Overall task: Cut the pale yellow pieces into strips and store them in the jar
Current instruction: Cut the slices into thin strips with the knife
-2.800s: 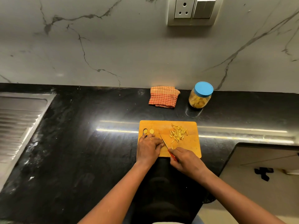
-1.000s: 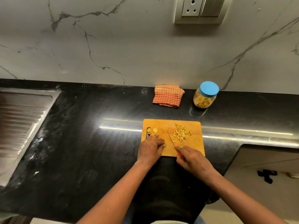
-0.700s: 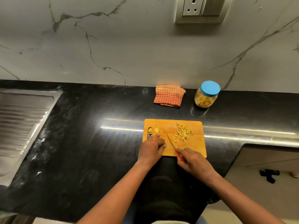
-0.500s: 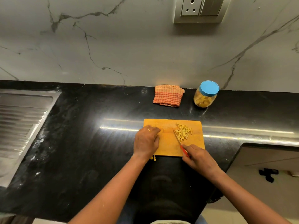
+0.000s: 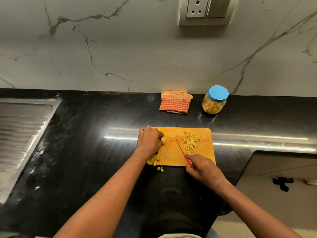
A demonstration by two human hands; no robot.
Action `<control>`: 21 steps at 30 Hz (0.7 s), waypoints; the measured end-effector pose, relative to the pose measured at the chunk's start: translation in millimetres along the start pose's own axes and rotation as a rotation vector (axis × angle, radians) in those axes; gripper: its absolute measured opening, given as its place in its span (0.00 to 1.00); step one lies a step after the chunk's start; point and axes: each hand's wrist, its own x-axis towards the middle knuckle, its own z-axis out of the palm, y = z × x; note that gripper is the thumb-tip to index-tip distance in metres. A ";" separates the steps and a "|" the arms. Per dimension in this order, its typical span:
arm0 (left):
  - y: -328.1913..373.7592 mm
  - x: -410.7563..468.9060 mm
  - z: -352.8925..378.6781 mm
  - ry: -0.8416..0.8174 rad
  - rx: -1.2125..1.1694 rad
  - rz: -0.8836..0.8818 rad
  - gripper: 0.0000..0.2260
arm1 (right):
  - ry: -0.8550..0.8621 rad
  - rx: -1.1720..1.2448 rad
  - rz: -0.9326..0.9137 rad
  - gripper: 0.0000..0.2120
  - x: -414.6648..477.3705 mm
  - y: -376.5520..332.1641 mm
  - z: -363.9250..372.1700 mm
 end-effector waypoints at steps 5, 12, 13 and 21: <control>-12.3 -7.9 7.5 -0.041 -0.211 -0.012 0.24 | 0.011 0.013 0.010 0.19 -0.6 -1.7 0.5; -23.2 -5.1 6.2 -0.057 -0.175 0.005 0.04 | 0.014 0.035 0.014 0.19 3.0 -6.2 3.8; -23.7 -5.5 6.4 -0.060 -0.154 0.013 0.04 | 0.011 0.037 0.017 0.19 3.1 -6.7 4.3; -11.9 -18.6 4.0 0.108 -0.378 0.000 0.11 | 0.013 0.050 0.027 0.20 2.6 -7.1 2.7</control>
